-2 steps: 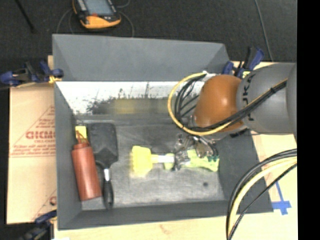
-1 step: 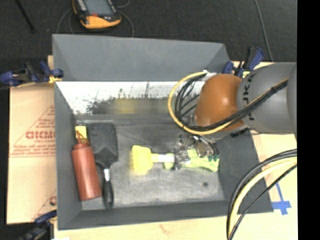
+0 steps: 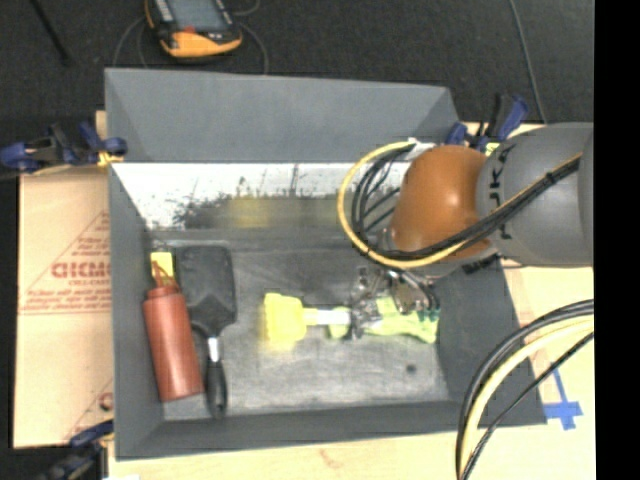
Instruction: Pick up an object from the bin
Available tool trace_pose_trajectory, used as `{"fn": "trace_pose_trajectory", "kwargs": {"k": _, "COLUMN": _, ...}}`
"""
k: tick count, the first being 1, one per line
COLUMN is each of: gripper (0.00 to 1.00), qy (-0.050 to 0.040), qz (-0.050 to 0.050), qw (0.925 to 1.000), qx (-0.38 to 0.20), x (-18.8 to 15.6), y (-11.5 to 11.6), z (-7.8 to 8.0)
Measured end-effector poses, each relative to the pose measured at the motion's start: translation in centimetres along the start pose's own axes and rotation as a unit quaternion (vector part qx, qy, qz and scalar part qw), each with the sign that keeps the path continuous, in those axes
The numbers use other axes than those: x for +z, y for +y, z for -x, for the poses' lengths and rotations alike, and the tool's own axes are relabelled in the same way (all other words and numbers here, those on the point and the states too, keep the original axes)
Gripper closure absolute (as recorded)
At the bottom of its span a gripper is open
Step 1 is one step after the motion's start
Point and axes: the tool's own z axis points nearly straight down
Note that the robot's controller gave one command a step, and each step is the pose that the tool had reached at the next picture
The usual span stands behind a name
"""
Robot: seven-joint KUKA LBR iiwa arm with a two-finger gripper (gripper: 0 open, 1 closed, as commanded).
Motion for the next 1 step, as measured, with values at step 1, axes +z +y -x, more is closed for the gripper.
{"fn": "trace_pose_trajectory", "kwargs": {"k": 1, "gripper": 1.0, "qy": 0.0041, "qz": 0.001, "qw": 1.0, "qx": 0.0, "x": -1.15, "y": 0.03, "z": -0.16}}
